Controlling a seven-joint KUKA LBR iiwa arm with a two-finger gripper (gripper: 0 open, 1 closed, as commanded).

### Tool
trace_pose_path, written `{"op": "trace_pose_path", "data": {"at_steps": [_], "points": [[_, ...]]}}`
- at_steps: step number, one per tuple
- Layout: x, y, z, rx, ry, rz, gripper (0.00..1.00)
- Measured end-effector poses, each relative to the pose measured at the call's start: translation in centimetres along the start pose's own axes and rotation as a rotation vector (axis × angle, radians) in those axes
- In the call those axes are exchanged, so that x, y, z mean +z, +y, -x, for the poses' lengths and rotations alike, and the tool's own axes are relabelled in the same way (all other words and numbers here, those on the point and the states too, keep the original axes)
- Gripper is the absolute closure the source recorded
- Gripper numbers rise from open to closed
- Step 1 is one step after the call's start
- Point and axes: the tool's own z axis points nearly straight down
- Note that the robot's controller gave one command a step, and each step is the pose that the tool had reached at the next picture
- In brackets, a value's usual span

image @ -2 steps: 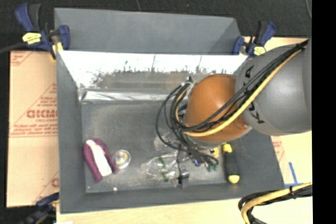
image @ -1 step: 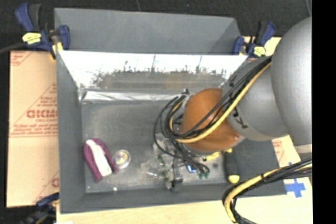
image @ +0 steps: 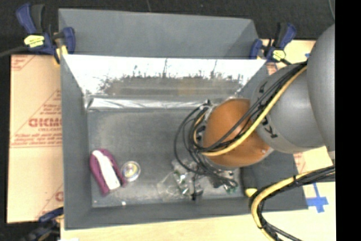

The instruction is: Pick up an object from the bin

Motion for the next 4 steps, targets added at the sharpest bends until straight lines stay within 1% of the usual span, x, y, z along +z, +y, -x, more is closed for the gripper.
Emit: {"op": "trace_pose_path", "data": {"at_steps": [1, 2, 3, 4], "points": [[0.0, 0.0, 0.0, 0.0, 0.0, 0.0, 1.0], [-1.7, 0.1, -0.3, 0.002, 0.01, 0.003, 1.0], [-6.1, 0.0, 0.0, 0.003, 0.004, 0.001, 1.0], [-8.3, -0.1, 0.1, 0.005, 0.003, 0.001, 1.0]]}}
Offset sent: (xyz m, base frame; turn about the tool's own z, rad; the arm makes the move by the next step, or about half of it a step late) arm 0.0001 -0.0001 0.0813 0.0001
